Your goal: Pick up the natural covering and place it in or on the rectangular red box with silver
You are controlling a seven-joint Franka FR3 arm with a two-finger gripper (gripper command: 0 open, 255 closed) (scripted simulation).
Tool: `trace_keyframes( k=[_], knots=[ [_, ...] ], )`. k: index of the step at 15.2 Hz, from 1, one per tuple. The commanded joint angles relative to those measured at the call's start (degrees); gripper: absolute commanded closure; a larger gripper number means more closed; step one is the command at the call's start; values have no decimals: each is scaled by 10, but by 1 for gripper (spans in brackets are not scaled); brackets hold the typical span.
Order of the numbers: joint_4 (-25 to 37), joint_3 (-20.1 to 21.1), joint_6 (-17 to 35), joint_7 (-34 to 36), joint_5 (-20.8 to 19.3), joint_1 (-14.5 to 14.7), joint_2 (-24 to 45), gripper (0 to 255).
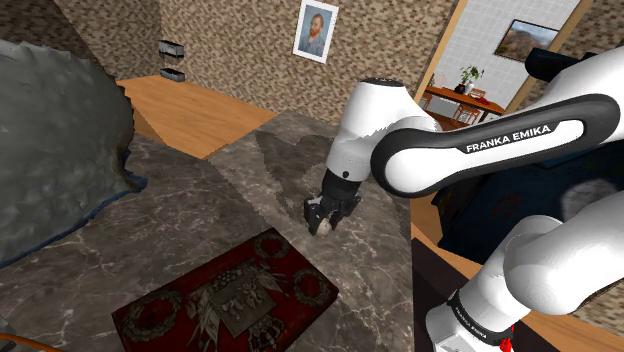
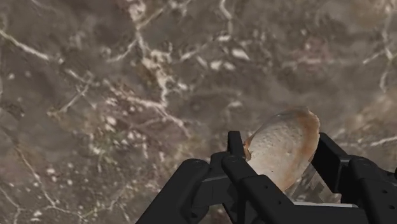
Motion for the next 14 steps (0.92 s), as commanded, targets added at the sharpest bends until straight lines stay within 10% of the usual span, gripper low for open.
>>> trace_keyframes(
  k=[1, 14],
  knots=[
    [-1, 1, 2, 0, 1, 1, 3, 255],
    [62, -23, -113, -6, 1, 4, -50, 255]
  ],
)
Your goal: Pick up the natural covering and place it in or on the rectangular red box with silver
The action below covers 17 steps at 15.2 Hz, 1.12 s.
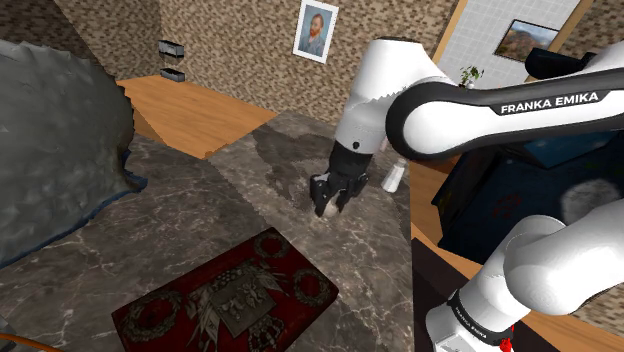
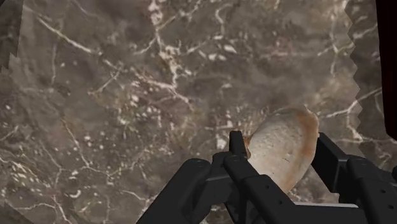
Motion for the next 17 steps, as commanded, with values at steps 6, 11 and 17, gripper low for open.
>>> trace_keyframes(
  k=[6, 11, 17],
  knots=[
    [40, -12, -59, 0, -3, 0, -19, 255],
    [71, -5, -88, 15, -3, 3, -19, 255],
    [129, 70, -80, 111, -5, 18, 37, 255]
  ],
)
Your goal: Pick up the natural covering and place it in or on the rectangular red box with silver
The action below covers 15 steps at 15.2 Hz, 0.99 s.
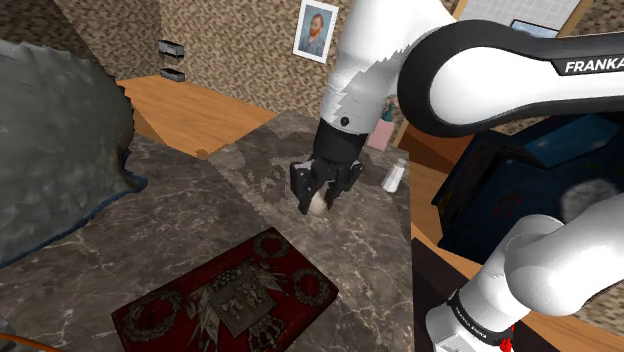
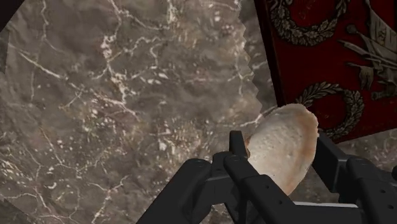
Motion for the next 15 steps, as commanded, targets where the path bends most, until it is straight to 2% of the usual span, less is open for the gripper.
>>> trace_keyframes(
  k=[1, 7, 12, 15],
  knots=[
    [18, 25, 4, 33, -3, 4, 18, 255],
    [101, 107, 9, 146, -47, 9, 108, 255],
    [190, 170, 3, 260, -130, 26, 217, 255],
    [186, 172, 16, 272, -142, 32, 232, 255]
  ],
)
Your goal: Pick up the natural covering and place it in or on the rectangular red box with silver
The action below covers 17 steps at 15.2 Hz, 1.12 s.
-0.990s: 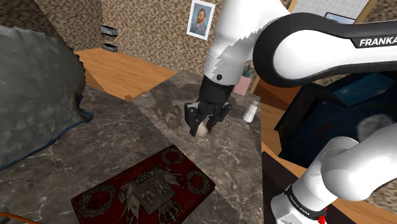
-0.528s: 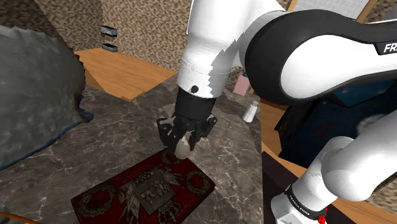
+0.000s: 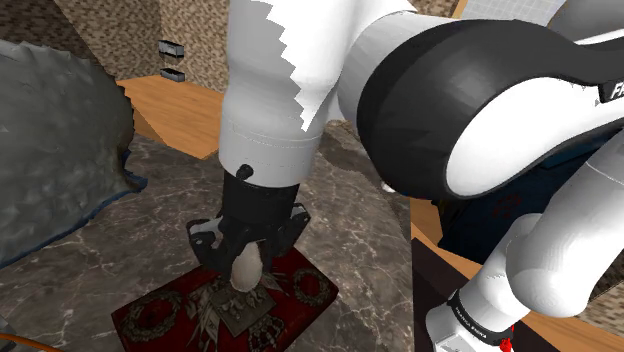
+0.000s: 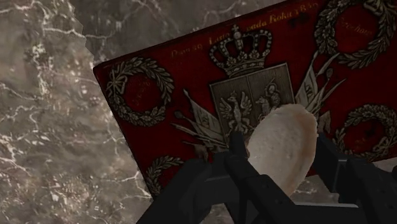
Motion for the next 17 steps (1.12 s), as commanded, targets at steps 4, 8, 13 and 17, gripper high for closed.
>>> trace_keyframes(
  k=[4, 8, 13, 17],
  knots=[
    [-26, 3, 36, 13, -13, 4, 15, 255],
    [-47, 3, 65, 21, -25, 6, 28, 255],
    [-63, 2, 90, 29, -37, 9, 41, 255],
    [-63, 2, 90, 29, -37, 9, 41, 255]
  ],
)
